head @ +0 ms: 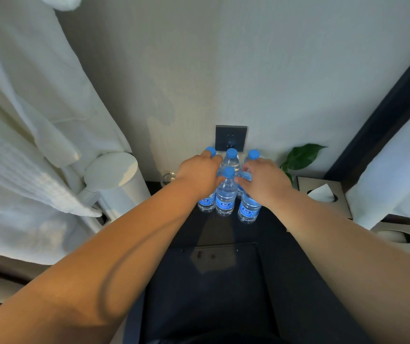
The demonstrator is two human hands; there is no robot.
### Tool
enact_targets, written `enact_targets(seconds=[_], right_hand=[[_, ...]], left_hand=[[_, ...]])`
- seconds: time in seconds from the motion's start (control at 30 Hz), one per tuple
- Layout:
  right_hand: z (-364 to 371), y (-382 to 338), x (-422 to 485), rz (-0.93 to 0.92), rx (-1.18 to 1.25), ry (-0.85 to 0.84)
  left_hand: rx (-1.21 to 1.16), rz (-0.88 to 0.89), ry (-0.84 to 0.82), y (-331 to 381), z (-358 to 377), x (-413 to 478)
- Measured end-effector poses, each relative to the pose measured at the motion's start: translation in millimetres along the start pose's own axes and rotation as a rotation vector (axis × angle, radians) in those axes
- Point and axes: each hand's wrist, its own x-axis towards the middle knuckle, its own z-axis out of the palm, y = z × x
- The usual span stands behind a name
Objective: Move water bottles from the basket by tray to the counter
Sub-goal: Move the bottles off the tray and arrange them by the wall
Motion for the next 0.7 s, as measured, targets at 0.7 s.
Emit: enact_targets(seconds=[0.7], right_hand=[[-16,7,-14,0.129,-0.005,-0.196]], left_hand=[[-0.077,-0.016,-0.144,23,8,9]])
